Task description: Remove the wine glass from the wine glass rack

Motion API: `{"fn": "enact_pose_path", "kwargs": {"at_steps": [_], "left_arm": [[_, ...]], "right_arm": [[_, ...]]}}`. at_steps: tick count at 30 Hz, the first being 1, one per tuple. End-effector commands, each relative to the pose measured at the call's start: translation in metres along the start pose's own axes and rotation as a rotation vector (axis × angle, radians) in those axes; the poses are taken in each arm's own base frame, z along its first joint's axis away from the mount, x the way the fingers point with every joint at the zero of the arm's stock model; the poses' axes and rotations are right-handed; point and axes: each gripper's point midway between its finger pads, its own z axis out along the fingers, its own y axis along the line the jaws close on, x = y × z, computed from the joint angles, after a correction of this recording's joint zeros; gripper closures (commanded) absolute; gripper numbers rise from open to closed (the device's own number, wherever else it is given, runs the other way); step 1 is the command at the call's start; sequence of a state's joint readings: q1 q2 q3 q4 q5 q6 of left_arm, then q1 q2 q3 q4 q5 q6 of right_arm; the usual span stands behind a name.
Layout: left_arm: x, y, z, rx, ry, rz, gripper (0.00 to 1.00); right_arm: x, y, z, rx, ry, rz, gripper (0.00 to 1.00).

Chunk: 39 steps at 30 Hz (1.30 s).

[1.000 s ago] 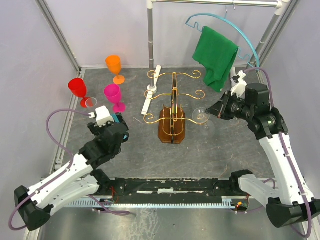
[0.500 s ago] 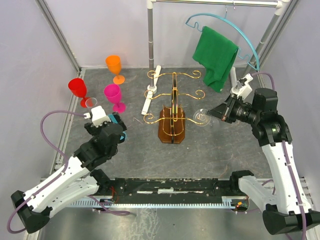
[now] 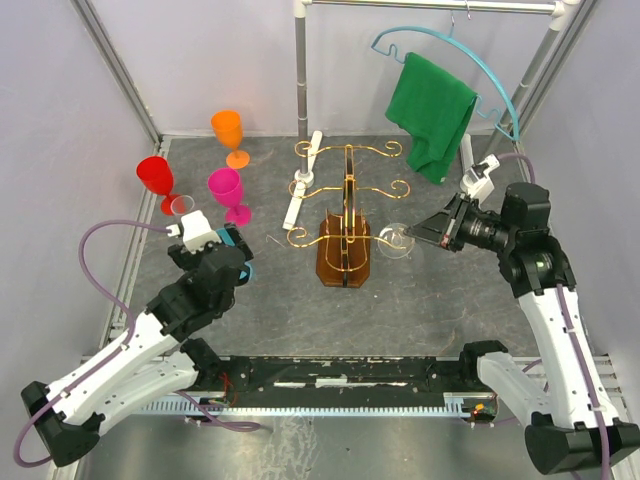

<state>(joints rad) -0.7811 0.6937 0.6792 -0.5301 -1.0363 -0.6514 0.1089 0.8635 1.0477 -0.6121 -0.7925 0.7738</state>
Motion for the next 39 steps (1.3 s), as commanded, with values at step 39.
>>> {"fn": "enact_pose_path", "kwargs": {"at_steps": [39], "left_arm": [[-0.111,-0.083,-0.038,0.287,0.032,-0.152,0.04]], "right_arm": [[-0.089,0.048,-0.042,0.094,-0.289,-0.431,0.99]]}}
